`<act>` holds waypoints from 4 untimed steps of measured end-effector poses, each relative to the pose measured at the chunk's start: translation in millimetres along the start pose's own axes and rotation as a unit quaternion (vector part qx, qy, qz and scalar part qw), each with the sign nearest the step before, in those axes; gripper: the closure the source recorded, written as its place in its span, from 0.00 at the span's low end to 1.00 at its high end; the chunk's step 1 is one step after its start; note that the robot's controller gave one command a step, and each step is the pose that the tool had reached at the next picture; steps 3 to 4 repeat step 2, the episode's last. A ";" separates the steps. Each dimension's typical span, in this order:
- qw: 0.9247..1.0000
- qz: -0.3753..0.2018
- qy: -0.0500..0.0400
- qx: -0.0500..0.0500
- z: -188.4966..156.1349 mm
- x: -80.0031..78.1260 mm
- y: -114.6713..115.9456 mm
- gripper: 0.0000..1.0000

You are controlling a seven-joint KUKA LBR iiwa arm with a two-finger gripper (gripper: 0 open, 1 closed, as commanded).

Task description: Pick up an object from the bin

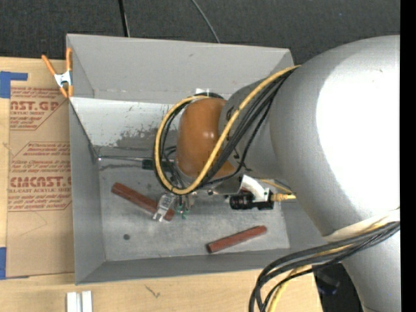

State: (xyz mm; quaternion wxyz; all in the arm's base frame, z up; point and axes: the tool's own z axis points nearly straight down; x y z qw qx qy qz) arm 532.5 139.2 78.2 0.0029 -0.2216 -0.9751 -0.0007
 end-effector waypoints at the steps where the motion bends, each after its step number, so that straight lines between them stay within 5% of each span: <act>1: 1.000 0.000 -0.001 -0.001 0.0 -0.3 0.2 1.00; 2: 1.000 0.006 -0.002 0.001 -201.7 2.5 -9.8 1.00; 4: 1.000 0.006 -0.002 0.001 -201.7 2.5 -9.8 1.00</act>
Offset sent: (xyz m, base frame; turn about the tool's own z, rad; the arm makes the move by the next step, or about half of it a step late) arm -0.0061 -0.0098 0.2478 0.0157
